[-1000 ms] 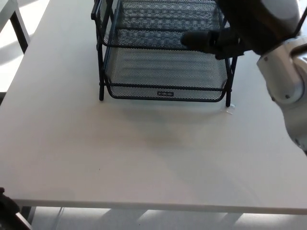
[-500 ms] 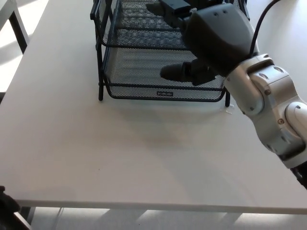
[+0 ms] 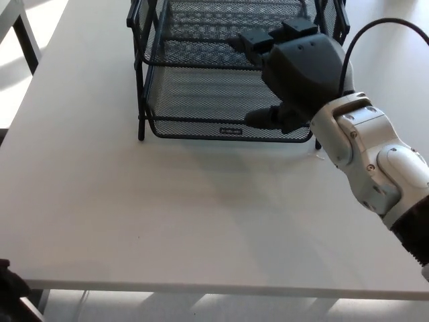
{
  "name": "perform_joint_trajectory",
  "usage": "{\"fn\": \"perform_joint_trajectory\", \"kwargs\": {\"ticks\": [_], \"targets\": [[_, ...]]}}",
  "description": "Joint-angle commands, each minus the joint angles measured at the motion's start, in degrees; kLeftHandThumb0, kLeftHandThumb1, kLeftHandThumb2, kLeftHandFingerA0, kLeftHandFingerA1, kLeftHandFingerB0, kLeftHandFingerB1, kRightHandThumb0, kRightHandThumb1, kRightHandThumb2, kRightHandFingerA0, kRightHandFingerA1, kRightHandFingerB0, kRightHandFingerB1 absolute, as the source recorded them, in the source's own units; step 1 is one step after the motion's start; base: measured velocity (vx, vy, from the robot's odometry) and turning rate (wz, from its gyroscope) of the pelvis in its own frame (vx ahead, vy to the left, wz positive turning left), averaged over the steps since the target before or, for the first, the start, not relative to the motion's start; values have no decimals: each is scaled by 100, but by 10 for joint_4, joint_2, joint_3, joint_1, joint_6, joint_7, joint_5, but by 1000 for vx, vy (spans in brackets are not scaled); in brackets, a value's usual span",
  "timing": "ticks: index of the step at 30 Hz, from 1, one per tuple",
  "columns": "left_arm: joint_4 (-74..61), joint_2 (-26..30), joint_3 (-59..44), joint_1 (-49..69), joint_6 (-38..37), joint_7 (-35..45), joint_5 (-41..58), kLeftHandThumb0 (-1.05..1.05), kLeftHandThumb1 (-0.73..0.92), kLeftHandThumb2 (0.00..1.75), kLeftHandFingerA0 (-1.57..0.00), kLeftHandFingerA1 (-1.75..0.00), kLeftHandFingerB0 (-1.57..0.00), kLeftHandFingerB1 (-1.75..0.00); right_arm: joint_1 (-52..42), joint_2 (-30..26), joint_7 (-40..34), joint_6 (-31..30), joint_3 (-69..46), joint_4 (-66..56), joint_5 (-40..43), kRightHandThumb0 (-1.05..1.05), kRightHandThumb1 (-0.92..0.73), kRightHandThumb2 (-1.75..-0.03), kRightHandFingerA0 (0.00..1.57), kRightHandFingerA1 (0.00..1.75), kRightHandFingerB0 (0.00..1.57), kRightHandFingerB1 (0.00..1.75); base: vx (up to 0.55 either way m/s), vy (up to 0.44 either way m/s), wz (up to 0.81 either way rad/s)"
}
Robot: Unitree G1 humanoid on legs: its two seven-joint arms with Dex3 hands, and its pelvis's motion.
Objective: The robot uses its right hand to grab the drawer kept on the middle of the desk and pull it out towards the robot
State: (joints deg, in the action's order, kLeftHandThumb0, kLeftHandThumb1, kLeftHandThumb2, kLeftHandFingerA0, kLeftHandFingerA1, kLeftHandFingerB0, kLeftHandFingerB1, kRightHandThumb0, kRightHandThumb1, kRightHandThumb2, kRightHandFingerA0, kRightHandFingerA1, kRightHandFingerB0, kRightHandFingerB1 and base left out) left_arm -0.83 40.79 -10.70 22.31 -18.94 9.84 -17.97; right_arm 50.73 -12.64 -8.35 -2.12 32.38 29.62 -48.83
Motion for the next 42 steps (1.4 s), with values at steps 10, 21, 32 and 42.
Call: {"fn": "perform_joint_trajectory", "kwargs": {"ticks": [10,21,32,42], "targets": [[-1,6,2,2,-7,10,-10,-32,55,56,-79,-86,-80,-59,115,47,-235,-7,31,230,-65,-63,-57,-57,32,63,27,42,0,0,0],[-12,6,5,2,11,20,-8,-32,56,57,-79,-83,-80,-56,185,37,-327,32,72,330,-90,-47,-58,-58,87,119,51,49,0,0,0],[-1,13,7,-18,-3,21,-7,-32,56,56,-78,-84,-80,-58,195,16,-380,98,116,371,-99,-39,-52,-64,90,152,89,88,0,0,0],[-1,12,5,-29,1,28,-3,-32,55,56,-79,-85,-81,-60,201,20,-405,110,128,395,-89,-41,-55,-61,87,148,87,73,0,0,0]]}}
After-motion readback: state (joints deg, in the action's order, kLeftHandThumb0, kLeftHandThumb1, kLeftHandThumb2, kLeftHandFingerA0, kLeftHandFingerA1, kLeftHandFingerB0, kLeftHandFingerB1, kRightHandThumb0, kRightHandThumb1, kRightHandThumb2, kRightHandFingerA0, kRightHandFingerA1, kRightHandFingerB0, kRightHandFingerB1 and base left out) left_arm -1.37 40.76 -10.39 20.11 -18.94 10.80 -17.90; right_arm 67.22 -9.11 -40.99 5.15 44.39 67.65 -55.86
